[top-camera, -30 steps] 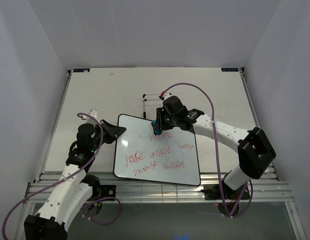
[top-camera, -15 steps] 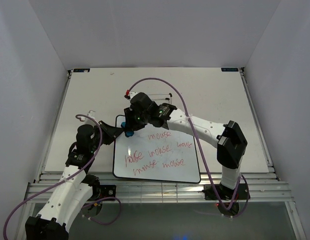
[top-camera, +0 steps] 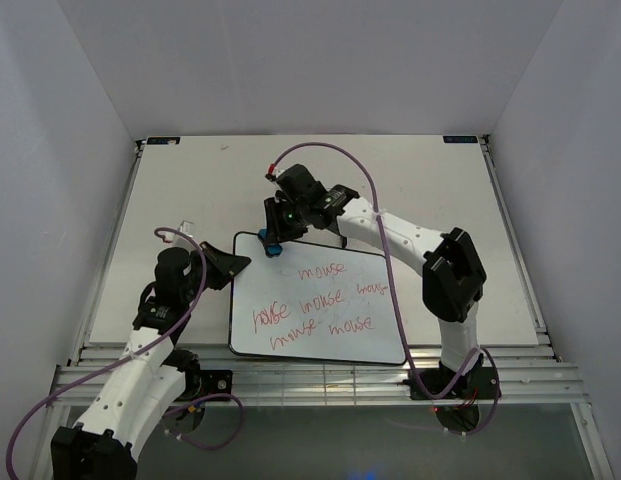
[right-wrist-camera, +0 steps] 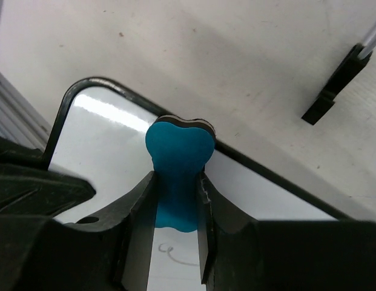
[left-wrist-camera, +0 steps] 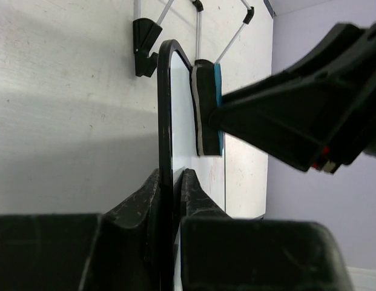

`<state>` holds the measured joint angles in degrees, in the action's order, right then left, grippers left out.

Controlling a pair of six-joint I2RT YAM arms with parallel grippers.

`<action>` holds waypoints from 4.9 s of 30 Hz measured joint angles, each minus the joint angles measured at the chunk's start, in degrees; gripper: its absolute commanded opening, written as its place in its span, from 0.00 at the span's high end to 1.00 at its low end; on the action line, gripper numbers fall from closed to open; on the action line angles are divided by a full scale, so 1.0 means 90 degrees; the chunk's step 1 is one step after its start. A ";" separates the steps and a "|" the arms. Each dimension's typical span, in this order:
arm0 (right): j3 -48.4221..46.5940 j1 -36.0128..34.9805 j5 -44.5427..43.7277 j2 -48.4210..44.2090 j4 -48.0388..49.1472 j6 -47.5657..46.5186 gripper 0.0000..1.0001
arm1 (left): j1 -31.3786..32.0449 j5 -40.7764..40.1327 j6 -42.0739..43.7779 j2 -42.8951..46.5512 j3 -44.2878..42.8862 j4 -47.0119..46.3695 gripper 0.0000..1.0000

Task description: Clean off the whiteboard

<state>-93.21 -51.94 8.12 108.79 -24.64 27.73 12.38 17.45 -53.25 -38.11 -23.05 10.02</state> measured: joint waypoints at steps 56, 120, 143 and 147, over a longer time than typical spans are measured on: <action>0.3589 -0.0678 -0.0017 -0.2766 0.0952 -0.0090 0.92 | 0.0209 -0.0425 -0.0187 -0.0075 0.0027 -0.0474 1.00; 0.6496 0.1270 -0.0845 -0.5357 -0.0078 0.0308 0.92 | 0.0330 -0.0172 -0.0146 0.0075 0.0189 -0.0542 1.00; 0.2288 -0.2752 -0.0245 -0.2028 0.1328 0.0678 0.92 | 0.0342 -0.0170 -0.0182 0.0153 0.0226 -0.0452 1.00; 0.2310 -0.2744 -0.0760 -0.2064 0.1234 0.0675 0.92 | 0.0345 -0.0172 -0.0182 0.0153 0.0228 -0.0442 1.00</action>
<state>-72.42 -76.64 1.28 90.21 -13.54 33.80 15.49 15.90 -54.89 -36.73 -20.99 6.04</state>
